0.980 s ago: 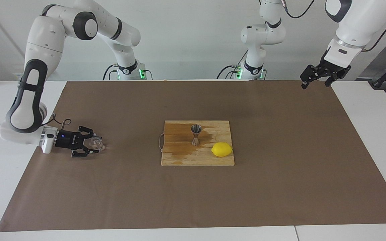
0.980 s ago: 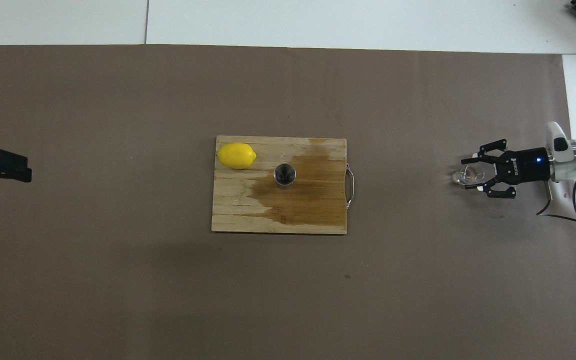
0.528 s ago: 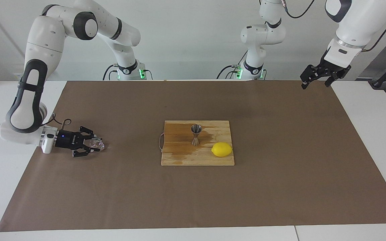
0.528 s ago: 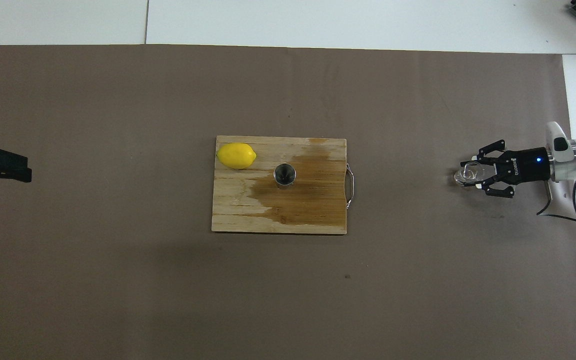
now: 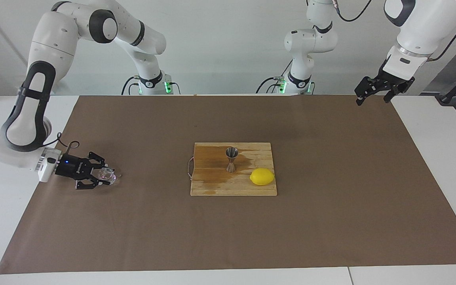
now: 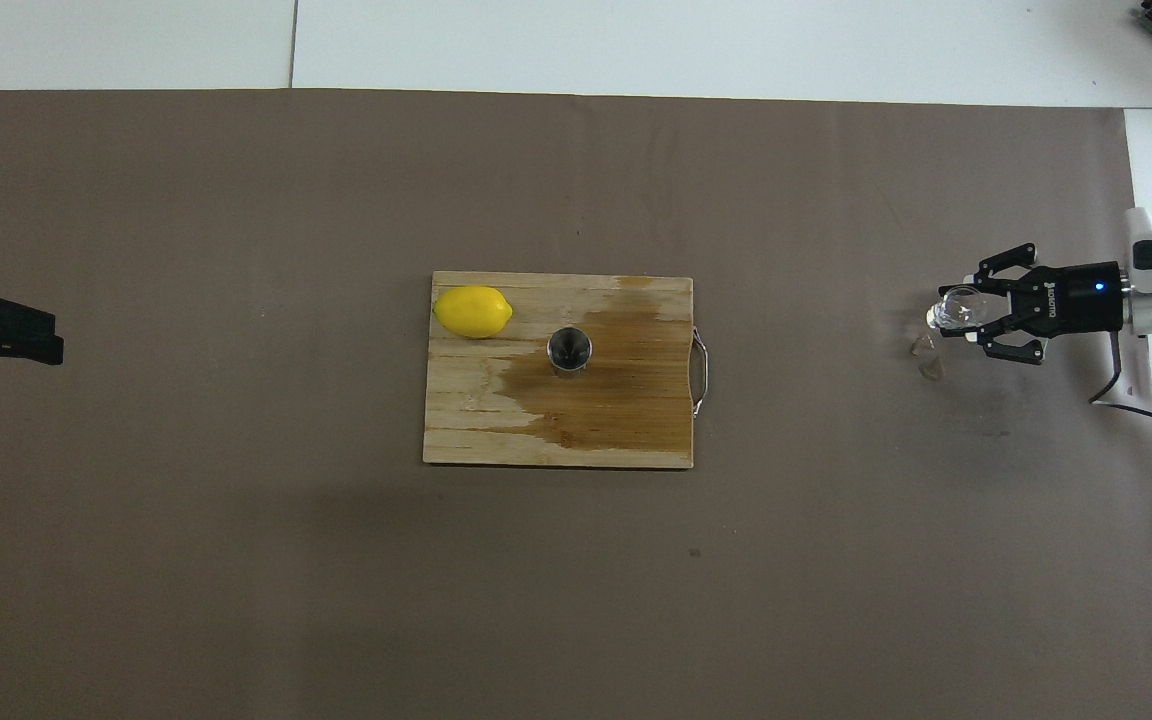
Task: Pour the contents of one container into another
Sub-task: 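Lift the clear glass and carry it over the metal cup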
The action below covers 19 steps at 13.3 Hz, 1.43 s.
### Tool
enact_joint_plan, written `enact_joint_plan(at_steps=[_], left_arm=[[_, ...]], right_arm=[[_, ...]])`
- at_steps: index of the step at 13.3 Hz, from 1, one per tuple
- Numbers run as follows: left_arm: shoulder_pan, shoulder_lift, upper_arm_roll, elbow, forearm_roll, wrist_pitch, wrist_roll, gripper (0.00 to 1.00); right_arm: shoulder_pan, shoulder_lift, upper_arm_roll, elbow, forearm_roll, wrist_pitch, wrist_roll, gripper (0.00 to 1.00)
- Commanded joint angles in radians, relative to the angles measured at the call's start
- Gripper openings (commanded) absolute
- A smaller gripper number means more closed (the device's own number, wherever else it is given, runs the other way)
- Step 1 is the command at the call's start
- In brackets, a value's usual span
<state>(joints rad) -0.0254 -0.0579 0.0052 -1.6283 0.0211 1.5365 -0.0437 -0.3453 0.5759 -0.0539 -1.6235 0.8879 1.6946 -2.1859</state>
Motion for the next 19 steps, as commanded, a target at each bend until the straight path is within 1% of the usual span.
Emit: enact_joint_plan(at_steps=[1, 3, 5, 7, 11, 15, 19], left_arm=[[-0.011, -0.023, 0.01, -0.025, 0.005, -0.003, -0.007, 1.0], [-0.011, -0.023, 0.01, -0.025, 0.005, -0.003, -0.007, 1.0], [-0.011, -0.023, 0.01, -0.025, 0.005, -0.003, -0.007, 1.0], [-0.011, -0.023, 0.01, -0.025, 0.005, -0.003, -0.007, 1.0], [-0.011, -0.023, 0.01, -0.025, 0.005, -0.003, -0.007, 1.0], [-0.011, -0.023, 0.01, -0.025, 0.005, -0.003, -0.007, 1.0], [-0.011, -0.023, 0.01, -0.025, 0.005, -0.003, -0.007, 1.0]], right_arm=[[0.035, -0.065, 0.002, -0.028, 0.017, 0.039, 0.041, 0.46], [0.075, -0.123, 0.002, -0.062, 0.02, 0.049, 0.105, 0.46], [0.123, -0.189, 0.002, -0.108, 0.02, 0.085, 0.165, 0.46], [0.176, -0.244, 0.0, -0.118, 0.017, 0.089, 0.222, 0.45], [0.305, -0.323, 0.0, -0.16, 0.008, 0.129, 0.336, 0.4], [0.452, -0.347, 0.0, -0.18, 0.009, 0.21, 0.426, 0.4], [0.56, -0.361, -0.004, -0.211, 0.006, 0.254, 0.436, 0.4]])
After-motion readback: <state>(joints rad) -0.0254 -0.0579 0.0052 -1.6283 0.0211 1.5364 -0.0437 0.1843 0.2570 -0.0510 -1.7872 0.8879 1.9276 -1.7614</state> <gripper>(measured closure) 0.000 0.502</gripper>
